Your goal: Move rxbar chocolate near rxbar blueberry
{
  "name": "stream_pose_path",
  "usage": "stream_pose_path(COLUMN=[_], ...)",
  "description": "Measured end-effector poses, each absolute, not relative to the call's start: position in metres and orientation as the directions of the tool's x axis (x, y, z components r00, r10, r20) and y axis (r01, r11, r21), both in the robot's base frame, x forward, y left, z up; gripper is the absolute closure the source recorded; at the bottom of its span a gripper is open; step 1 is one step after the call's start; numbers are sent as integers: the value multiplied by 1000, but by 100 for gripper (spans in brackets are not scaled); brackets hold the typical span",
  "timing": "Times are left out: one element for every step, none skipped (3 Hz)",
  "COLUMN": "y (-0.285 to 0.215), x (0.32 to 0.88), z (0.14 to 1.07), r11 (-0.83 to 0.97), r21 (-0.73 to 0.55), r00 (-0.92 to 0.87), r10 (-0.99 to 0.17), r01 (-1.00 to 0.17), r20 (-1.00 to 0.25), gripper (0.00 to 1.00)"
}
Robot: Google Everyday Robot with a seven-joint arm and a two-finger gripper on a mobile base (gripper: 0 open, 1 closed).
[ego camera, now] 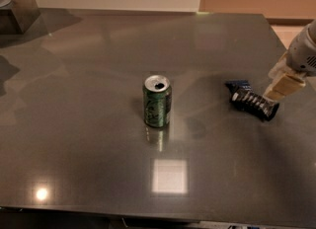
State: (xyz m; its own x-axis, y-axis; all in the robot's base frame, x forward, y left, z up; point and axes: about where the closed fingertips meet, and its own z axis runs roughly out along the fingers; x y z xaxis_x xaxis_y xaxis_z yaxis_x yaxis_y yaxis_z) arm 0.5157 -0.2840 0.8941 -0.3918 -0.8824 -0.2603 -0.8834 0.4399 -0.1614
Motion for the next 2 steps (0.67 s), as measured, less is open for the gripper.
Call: stream_pose_path(y=[-283,-283], x=[516,516], z=[894,894], r11=[439,439], r21=[-163,-163], r00=[-391,-391], r10=[-883,-883], r01=[-884,-884], r20=[-261,-261], gripper=[0,0])
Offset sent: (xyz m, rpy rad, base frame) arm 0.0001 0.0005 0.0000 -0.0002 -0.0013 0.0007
